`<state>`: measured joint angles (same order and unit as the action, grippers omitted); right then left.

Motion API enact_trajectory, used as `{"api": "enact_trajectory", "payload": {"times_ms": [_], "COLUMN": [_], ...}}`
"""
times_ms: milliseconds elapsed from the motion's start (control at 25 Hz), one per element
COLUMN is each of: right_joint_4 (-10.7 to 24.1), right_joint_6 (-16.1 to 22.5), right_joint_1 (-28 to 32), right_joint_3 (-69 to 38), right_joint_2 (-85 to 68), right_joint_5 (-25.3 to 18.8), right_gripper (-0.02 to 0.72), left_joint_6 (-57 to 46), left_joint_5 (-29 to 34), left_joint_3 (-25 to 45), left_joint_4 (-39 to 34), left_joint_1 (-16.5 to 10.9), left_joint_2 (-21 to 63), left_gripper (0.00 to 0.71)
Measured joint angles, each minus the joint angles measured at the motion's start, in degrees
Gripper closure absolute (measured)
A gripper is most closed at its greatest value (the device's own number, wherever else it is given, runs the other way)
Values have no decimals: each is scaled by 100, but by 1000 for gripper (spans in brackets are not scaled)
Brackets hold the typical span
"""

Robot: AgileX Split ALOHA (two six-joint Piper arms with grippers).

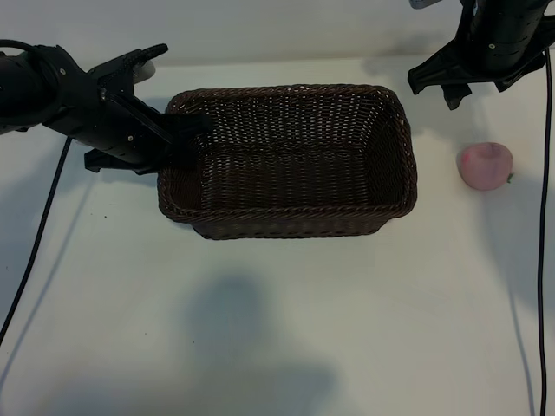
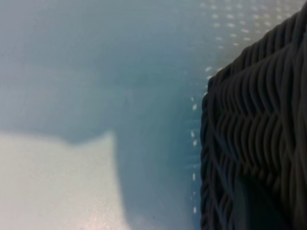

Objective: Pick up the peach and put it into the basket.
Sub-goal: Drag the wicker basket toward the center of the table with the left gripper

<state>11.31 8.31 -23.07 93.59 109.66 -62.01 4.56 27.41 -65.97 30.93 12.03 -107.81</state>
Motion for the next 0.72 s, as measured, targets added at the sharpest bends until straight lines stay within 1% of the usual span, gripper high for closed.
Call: {"api": "enact_trajectory", "payload": {"times_ms": [80, 160, 280, 400, 520, 720], "right_joint_4": [0, 0, 0, 0, 0, 5], "right_joint_6": [0, 0, 0, 0, 0, 0], "right_joint_1": [0, 0, 0, 0, 0, 0], "right_joint_3": [0, 0, 0, 0, 0, 0], "right_joint_2": [0, 0, 0, 0, 0, 0], "right_joint_5": [0, 0, 0, 0, -5, -16], "right_gripper": [147, 147, 147, 147, 147, 147], "left_joint_6": [-5, -9, -20, -20, -26, -33], "left_joint_5": [0, 0, 0, 29, 164, 653], "left_joint_3": [0, -6, -6, -6, -11, -17], "left_joint_4": [58, 82, 108, 108, 61, -241], "left_joint_1": [0, 0, 0, 0, -6, -40], "left_joint_2": [0, 0, 0, 36, 223, 645], "left_gripper": [506, 414, 294, 211, 174, 164]}}
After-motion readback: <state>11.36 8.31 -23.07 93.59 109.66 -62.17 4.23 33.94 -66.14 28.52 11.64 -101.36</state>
